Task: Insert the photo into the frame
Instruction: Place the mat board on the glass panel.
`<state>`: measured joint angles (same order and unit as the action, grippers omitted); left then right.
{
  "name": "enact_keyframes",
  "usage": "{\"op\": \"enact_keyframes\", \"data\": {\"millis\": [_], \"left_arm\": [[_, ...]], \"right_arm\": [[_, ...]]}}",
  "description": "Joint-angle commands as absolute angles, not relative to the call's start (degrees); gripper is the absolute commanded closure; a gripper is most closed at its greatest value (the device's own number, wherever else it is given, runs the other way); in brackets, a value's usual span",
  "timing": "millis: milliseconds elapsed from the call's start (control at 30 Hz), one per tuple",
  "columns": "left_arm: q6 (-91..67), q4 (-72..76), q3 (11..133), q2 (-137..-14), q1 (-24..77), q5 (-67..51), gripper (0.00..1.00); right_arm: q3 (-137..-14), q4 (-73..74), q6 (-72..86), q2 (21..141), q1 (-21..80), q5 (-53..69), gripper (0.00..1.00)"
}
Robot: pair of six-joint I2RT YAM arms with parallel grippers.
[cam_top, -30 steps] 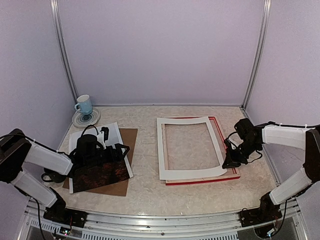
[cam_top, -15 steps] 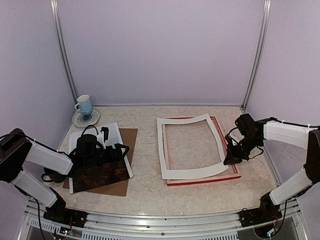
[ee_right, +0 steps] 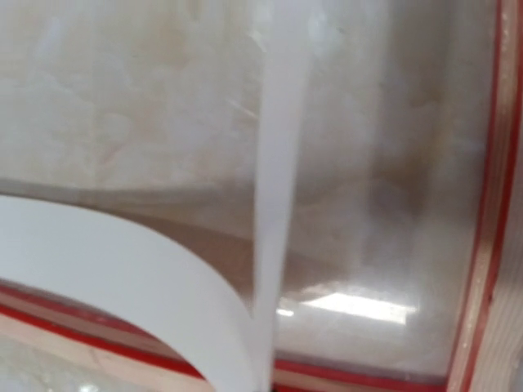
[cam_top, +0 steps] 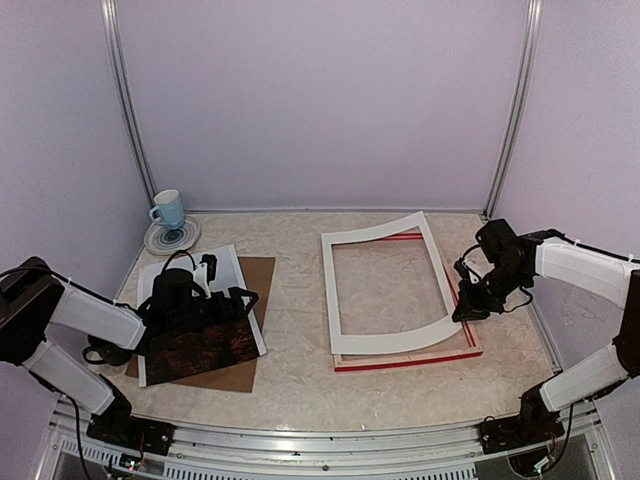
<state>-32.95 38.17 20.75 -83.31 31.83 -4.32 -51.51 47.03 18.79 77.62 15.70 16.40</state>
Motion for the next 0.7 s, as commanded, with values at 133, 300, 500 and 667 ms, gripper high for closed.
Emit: {"op": "enact_keyframes", "data": {"millis": [133, 300, 500, 667], "left_arm": [[-32.73, 39.65, 20.04, -82.78, 31.38, -5.06, 0.01], [-32.78, 39.65, 20.04, -82.88, 31.38, -5.10, 0.01], [-32.85, 39.64, 20.03, -82.97, 31.38, -5.08, 0.01], [-32.87, 39.77, 20.12, -83.22, 31.35, -5.20, 0.01]], "right_arm": [[-52.98, 49.22, 17.07, 76.21, 15.03, 13.71, 0.97], [-53.28, 49.71, 17.01, 76.61, 15.03, 12.29, 0.96], [-54.31, 51.34, 17.09, 77.10, 15.02, 11.58, 0.95], [-56.43, 53.81, 17.07, 76.73, 14.98, 8.84, 0.94]]}}
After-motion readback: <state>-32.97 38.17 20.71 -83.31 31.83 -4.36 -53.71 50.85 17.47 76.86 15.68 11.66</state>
